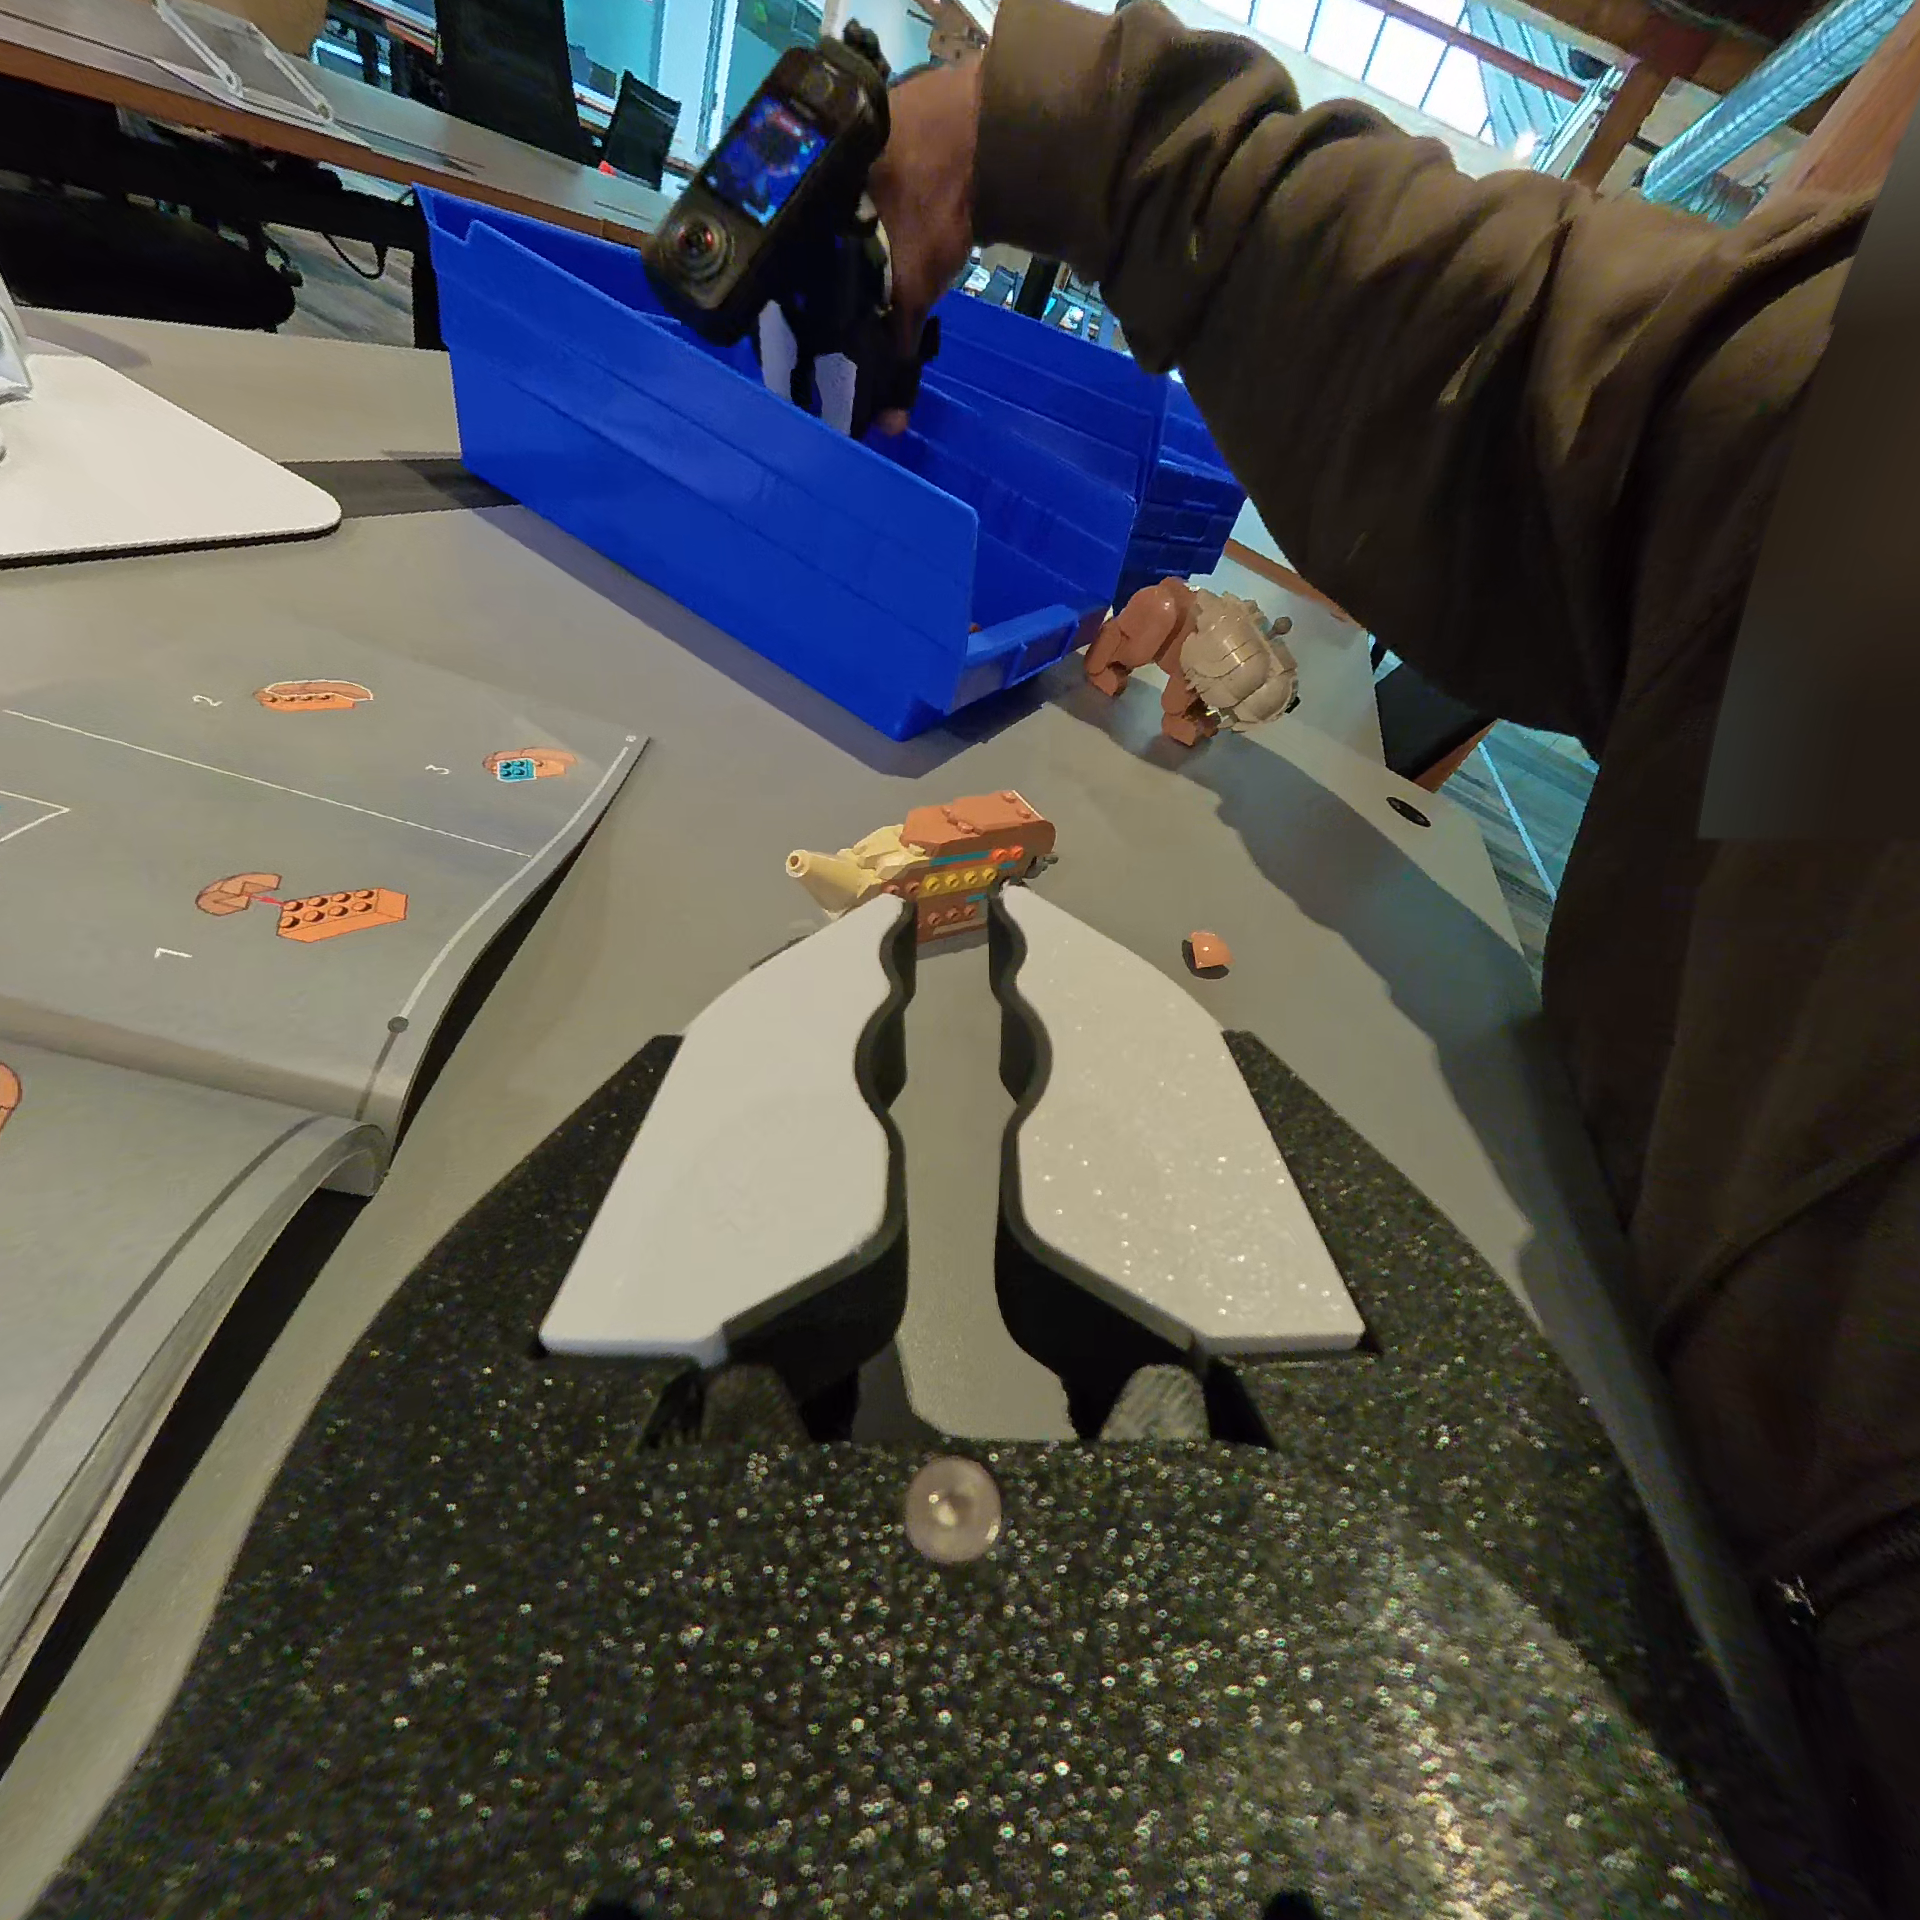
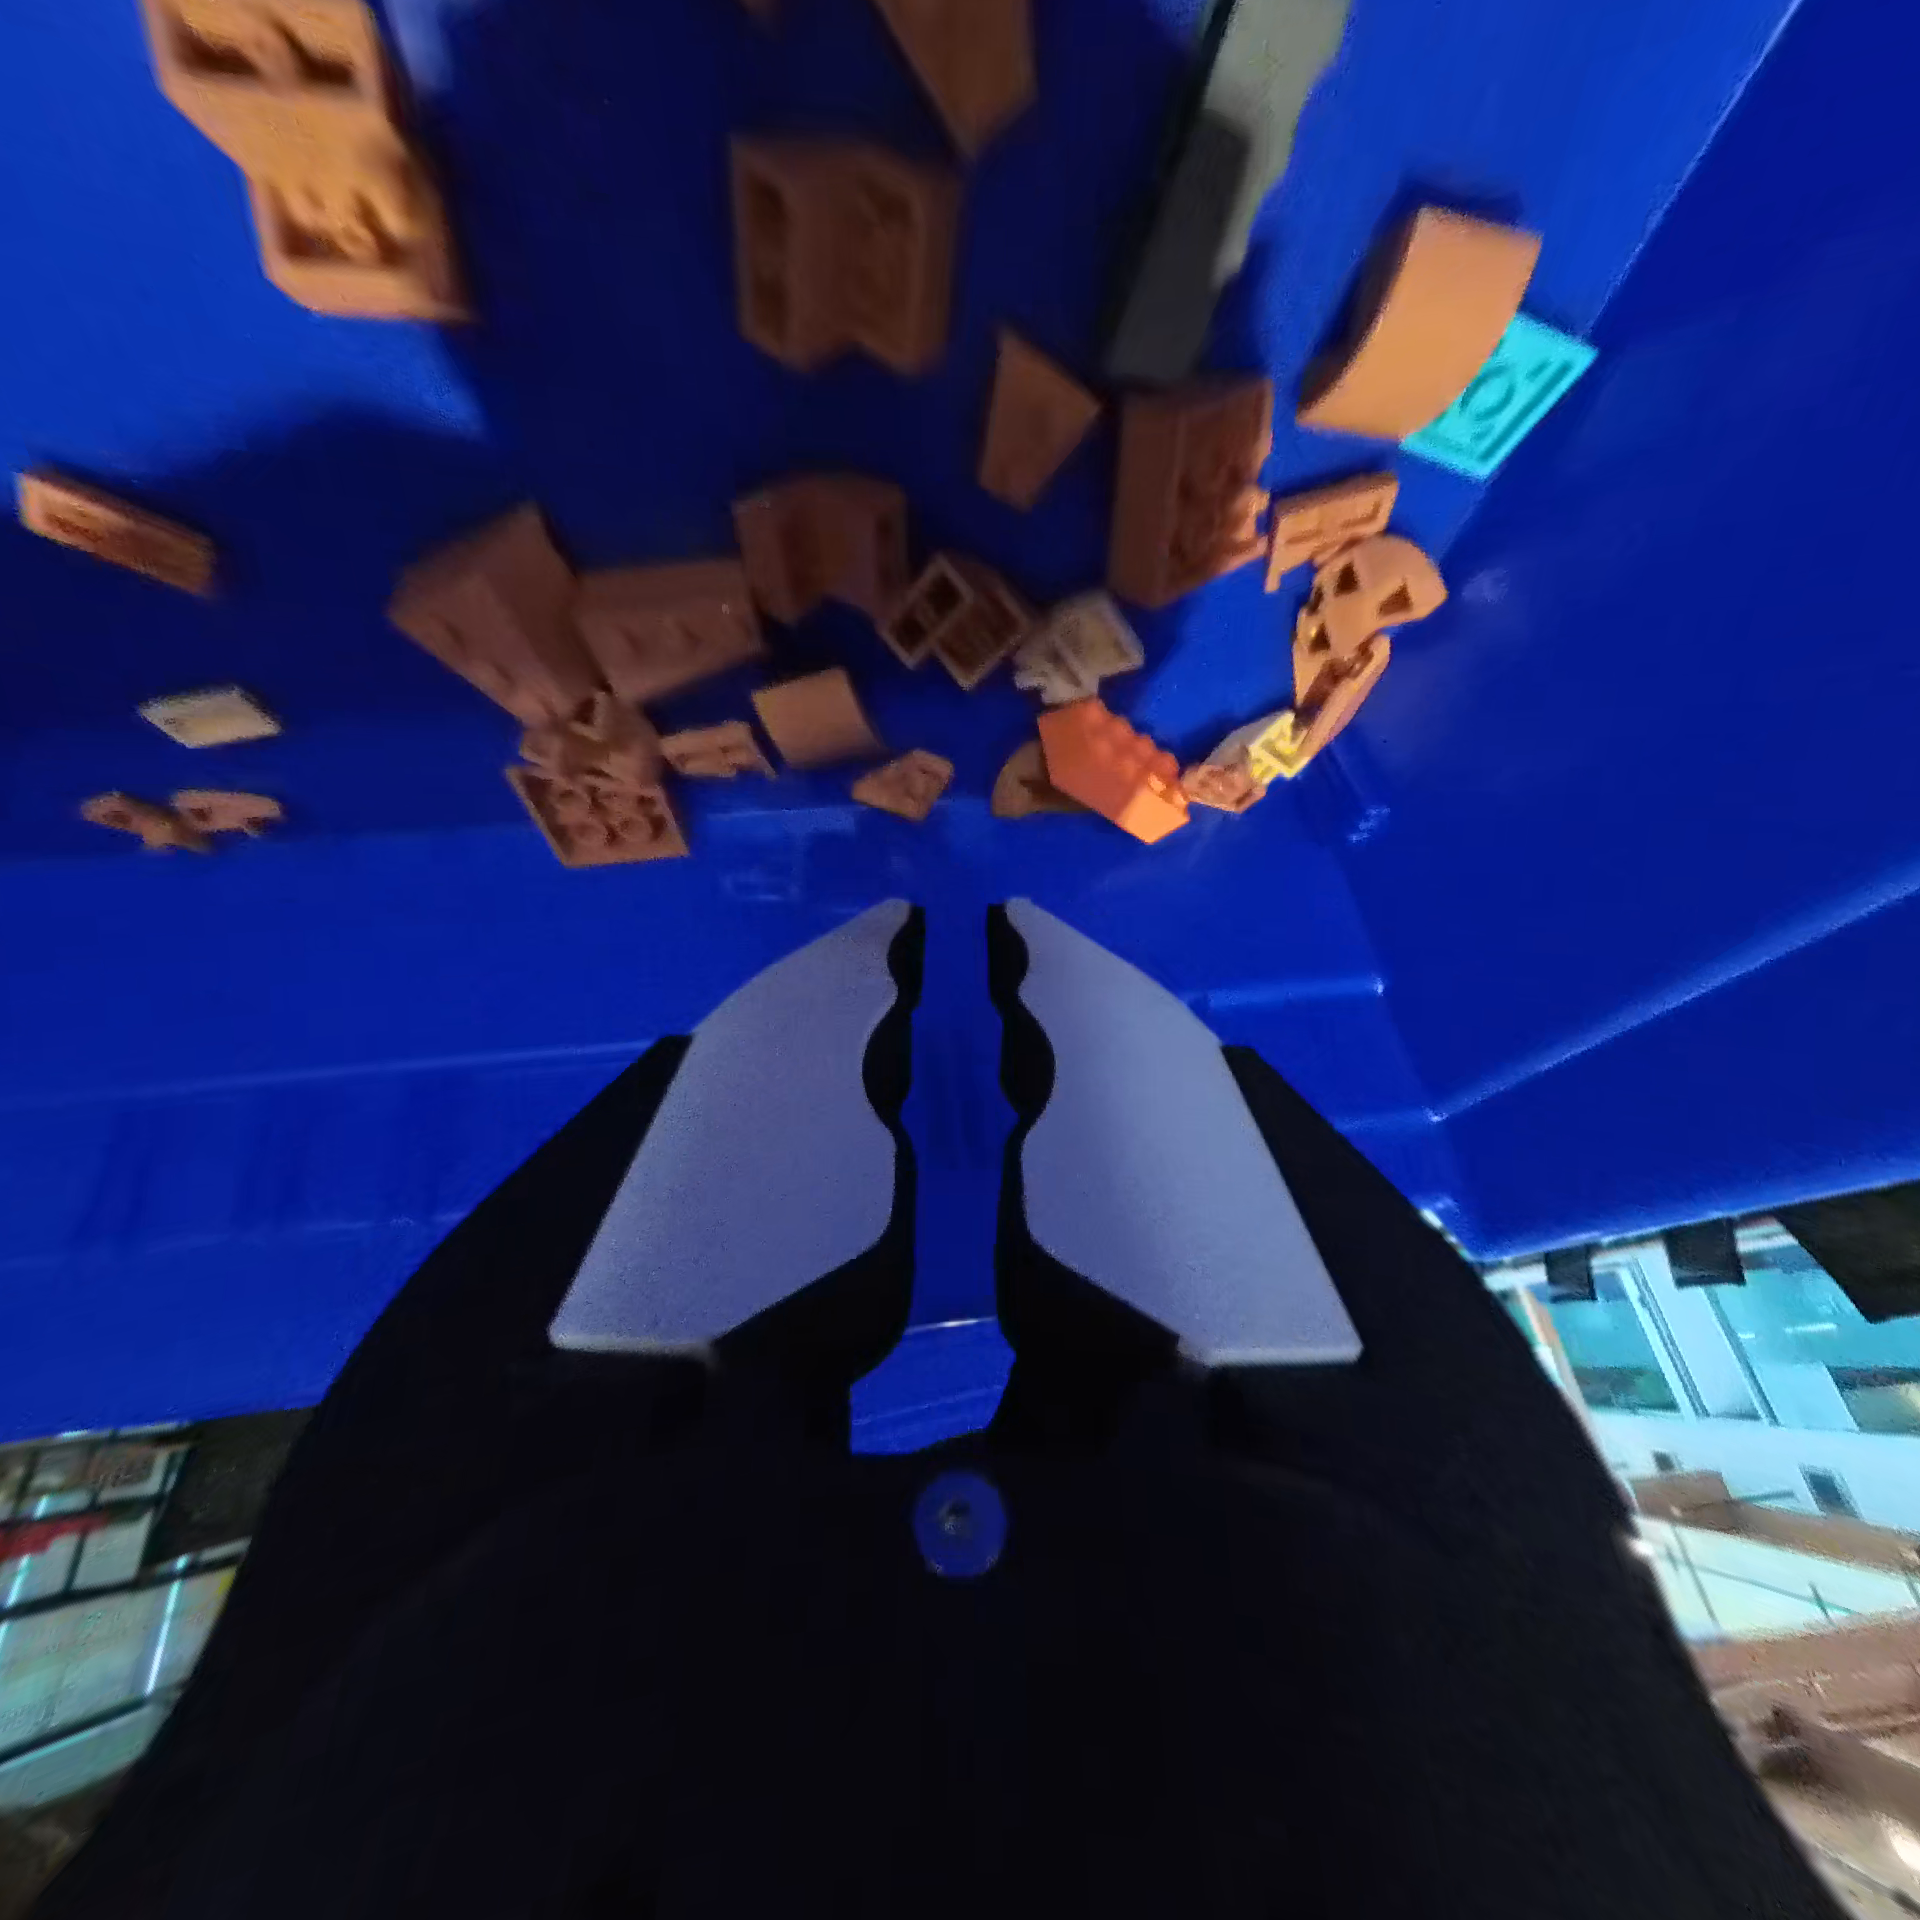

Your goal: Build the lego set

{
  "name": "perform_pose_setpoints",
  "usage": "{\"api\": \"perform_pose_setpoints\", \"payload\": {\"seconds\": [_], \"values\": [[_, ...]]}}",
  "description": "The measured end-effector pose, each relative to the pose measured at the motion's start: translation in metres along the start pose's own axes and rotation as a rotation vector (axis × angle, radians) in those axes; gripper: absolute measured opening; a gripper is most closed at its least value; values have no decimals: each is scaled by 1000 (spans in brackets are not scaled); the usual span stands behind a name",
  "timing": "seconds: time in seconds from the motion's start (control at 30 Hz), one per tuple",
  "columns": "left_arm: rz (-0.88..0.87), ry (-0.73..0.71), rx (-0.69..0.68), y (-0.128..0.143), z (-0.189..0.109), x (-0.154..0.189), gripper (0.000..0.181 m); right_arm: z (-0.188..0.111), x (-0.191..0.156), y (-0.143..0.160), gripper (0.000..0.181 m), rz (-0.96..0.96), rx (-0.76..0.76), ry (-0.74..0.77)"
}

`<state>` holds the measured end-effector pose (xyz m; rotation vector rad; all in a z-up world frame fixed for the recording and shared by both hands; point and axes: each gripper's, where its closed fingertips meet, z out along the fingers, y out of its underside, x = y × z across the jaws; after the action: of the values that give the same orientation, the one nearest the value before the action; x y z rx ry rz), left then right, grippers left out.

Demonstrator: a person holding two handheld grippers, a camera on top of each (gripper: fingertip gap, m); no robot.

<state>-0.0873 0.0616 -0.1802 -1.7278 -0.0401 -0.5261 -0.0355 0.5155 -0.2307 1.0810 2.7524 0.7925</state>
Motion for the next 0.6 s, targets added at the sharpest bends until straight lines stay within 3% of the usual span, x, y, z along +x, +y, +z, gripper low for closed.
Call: {"api": "perform_pose_setpoints", "payload": {"seconds": [0.33,0.5,0.6], "values": [[-5,4,5,-1,-1,0,13,20,14,-10,12,-50,-151,8],[-1,5,0,0,0,1,13,12,23,-25,13,-25,-5,29],[-1,4,-2,0,0,0,13,9,22,-12,12,-4,-39,22]]}}
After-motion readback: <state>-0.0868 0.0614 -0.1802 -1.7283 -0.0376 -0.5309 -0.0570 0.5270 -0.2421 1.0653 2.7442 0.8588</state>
